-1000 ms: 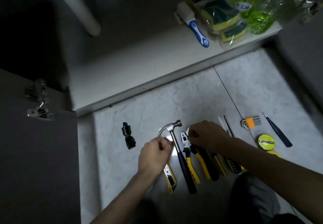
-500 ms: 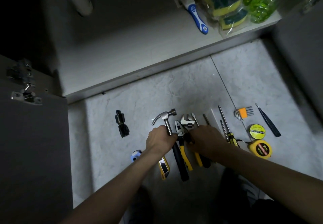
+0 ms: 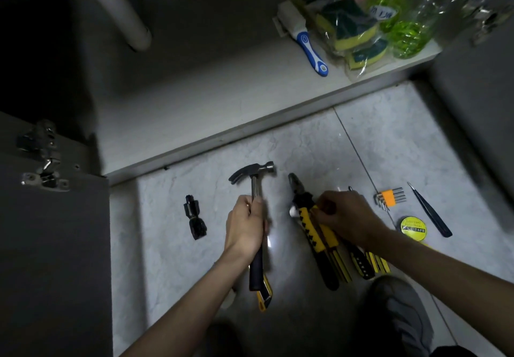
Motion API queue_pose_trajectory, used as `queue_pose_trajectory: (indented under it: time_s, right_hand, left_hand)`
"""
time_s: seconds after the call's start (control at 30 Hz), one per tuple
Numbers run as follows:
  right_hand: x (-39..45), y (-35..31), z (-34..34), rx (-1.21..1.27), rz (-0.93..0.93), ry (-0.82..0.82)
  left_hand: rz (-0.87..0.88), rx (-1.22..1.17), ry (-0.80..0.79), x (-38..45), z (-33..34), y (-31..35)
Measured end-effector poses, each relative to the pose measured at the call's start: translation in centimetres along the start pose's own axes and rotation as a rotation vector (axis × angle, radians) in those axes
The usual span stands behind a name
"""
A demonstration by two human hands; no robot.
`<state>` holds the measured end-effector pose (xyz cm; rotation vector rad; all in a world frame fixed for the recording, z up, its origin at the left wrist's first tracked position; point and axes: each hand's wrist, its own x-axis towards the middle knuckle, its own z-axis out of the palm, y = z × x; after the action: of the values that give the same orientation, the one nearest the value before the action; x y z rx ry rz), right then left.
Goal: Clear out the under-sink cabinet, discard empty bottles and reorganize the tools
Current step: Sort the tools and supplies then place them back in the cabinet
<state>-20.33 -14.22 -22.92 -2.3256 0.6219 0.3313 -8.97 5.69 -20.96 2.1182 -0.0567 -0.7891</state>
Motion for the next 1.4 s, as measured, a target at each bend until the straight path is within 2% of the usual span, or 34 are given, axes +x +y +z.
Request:
queue_pose_trajectory:
  time_s: [0.13,0.3,0.37,0.47,0.53,0.63,0.73,0.83,0.93,1.03,1.17,1.27,1.4]
  right_hand:
    - [3.7,0.1,-2.4,-0.081,-0.027,0.132]
    - [7.7,-0.2,-2.5,-0.284,0.045,0.128]
    - [7.9,-0.3,-1.9,-0.366,0.063,0.18]
    - [7.4,-0.6,-0.9,-0.294,0.078,0.274]
    - [7.2,-1.0,-0.1,-0.264,0.119,0.242]
    - [7.3,-1.7,0.9,-0.348,0.147,0.152]
    - [7.9,-2.0,1.1,-0.375,0.163,0.131]
    - [8.4,-2.1,0.7,-0.291,0.192,0.112]
    - [7.8,-2.8,0.4,-0.031,0.223,0.08]
    - [6.3,-4.0,0.4,0.169,0.134,0.06]
    - [4.6,-6.4,0.4,0.175,-0.097,0.013]
    - [3.9,-8.7,0.7,0.163,-0.151,-0.033]
    - [4.0,-12.0,0.1,0.244,-0.204,0.033]
  left_hand:
    - [0.065,0.089,0.071,-0.3,-0.7,-0.1]
    - [0.166,0.166,0.143,-0.3,-1.8,0.4]
    - [0.203,0.168,0.174,0.1,-2.2,1.1]
    - [0.253,0.15,0.219,1.2,-3.6,2.3]
    - [0.277,0.112,0.265,2.3,-5.0,3.6]
    - [0.314,0.059,0.313,4.4,-7.4,5.8]
    - [0.314,-0.009,0.347,7.0,-10.0,7.5]
    - [0.294,-0.005,0.399,9.1,-12.7,8.2]
    - [0.234,0.021,0.433,10.8,-15.3,8.4]
    - [0.165,0.104,0.447,13.2,-18.0,8.8]
    - [0.103,0.286,0.468,16.1,-21.6,9.0]
    - [0.04,0.457,0.509,17.8,-23.7,8.3]
    - [-0.042,0.487,0.512,19.5,-25.2,8.1]
